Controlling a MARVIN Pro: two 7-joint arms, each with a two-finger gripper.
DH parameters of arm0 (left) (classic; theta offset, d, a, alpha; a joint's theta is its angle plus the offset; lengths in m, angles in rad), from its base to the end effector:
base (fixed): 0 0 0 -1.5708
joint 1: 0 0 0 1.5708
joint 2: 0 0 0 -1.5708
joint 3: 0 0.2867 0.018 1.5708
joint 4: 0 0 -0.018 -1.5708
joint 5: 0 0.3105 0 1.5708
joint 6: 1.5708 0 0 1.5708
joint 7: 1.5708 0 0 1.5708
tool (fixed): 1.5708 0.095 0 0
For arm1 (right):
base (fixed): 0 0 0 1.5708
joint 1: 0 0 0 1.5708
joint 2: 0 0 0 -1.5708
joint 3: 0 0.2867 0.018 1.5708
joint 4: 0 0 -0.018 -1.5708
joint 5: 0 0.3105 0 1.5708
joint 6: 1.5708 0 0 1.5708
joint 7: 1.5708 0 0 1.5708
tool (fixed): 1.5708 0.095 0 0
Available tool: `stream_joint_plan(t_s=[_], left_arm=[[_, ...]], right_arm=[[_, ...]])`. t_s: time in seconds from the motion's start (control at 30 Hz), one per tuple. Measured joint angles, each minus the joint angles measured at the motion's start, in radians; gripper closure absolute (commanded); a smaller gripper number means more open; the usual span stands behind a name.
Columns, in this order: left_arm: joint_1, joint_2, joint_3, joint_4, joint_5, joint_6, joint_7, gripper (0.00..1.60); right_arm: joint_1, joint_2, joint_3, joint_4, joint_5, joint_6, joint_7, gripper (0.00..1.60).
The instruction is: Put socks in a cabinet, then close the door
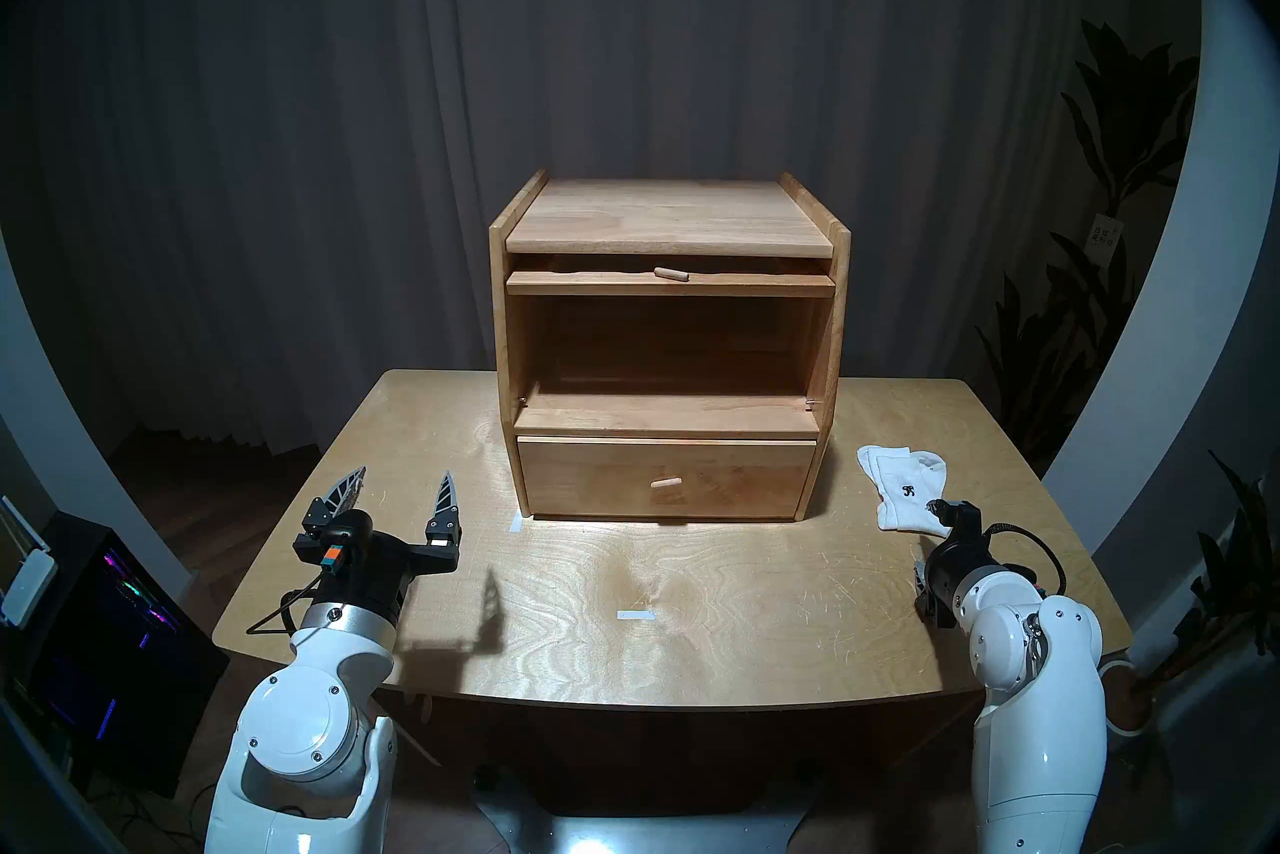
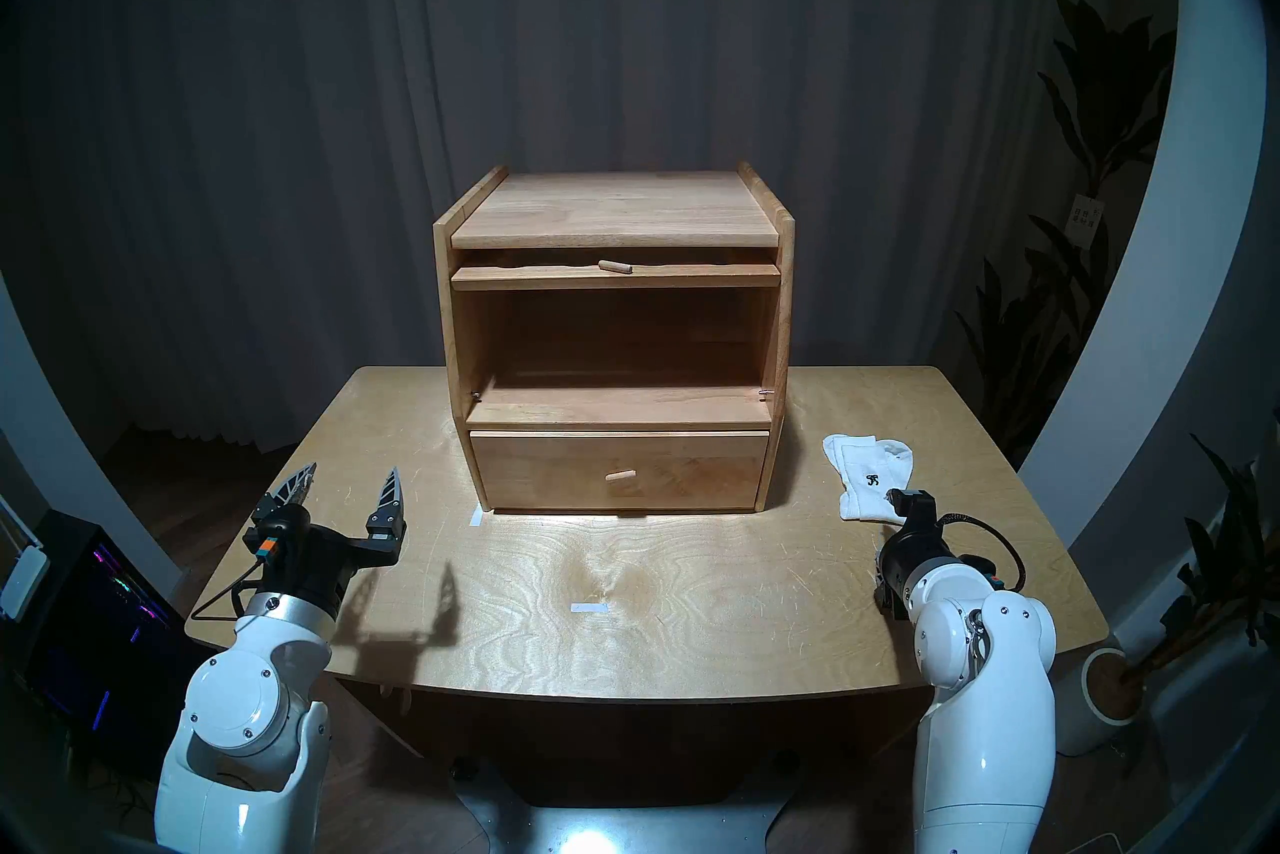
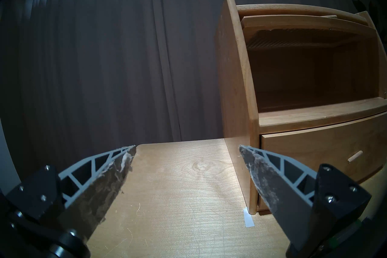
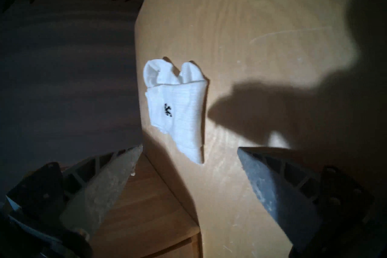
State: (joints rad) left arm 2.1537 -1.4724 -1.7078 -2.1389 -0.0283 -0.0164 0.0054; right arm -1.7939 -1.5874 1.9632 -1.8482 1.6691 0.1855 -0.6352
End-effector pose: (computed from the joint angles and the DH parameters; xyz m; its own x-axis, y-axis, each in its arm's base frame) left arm 0.2624 0.0587 -0.2653 -0.0053 -0.1290 0.9916 0.0662 -0.9895 -0.1283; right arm 0.3197 -0.1341 -0.3322 -0.1941 -0.9809 -0.0160 -0.5239 0.1174 -0.8437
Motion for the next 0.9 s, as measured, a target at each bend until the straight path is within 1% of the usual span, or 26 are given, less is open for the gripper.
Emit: stream_joint_plan(t_s=[0.17, 0.23, 0.37, 0.53, 0.67, 0.7, 0.73, 0.77, 0.8, 0.83, 0.87, 0.9], left_arm=[[0.001, 0.000, 0.000, -0.002, 0.001, 0.002, 0.004, 0.00], [0.001, 0.001, 0.000, -0.002, 0.002, 0.002, 0.005, 0.00], [0.002, 0.001, 0.000, -0.002, 0.002, 0.003, 0.006, 0.00], [0.002, 0.002, 0.001, -0.003, 0.003, 0.004, 0.008, 0.00], [0.003, 0.002, 0.001, -0.003, 0.003, 0.004, 0.009, 0.00], [0.003, 0.002, 0.001, -0.003, 0.003, 0.004, 0.009, 0.00], [0.003, 0.002, 0.001, -0.003, 0.003, 0.005, 0.009, 0.00], [0.003, 0.002, 0.001, -0.003, 0.003, 0.005, 0.010, 0.00], [0.003, 0.003, 0.001, -0.003, 0.003, 0.005, 0.010, 0.00], [0.003, 0.003, 0.001, -0.003, 0.003, 0.005, 0.010, 0.00], [0.003, 0.003, 0.001, -0.004, 0.003, 0.005, 0.011, 0.00], [0.003, 0.003, 0.001, -0.004, 0.003, 0.005, 0.011, 0.00]], right_arm=[[0.057, 0.010, -0.014, 0.016, -0.019, -0.038, -0.086, 0.00], [0.080, 0.020, -0.026, 0.033, -0.037, -0.048, -0.101, 0.00], [0.129, 0.045, -0.061, 0.085, -0.080, -0.065, -0.109, 0.00], [0.196, 0.071, -0.110, 0.158, -0.156, -0.090, -0.109, 0.00], [0.238, 0.084, -0.130, 0.206, -0.197, -0.110, -0.104, 0.00], [0.249, 0.087, -0.132, 0.220, -0.204, -0.117, -0.100, 0.28], [0.253, 0.088, -0.133, 0.226, -0.207, -0.119, -0.097, 0.28], [0.257, 0.089, -0.133, 0.232, -0.209, -0.122, -0.095, 1.33], [0.265, 0.091, -0.133, 0.244, -0.213, -0.127, -0.090, 1.60], [0.271, 0.093, -0.132, 0.259, -0.217, -0.131, -0.085, 1.60], [0.276, 0.096, -0.124, 0.297, -0.221, -0.139, -0.076, 1.60], [0.277, 0.097, -0.124, 0.299, -0.222, -0.141, -0.073, 1.60]])
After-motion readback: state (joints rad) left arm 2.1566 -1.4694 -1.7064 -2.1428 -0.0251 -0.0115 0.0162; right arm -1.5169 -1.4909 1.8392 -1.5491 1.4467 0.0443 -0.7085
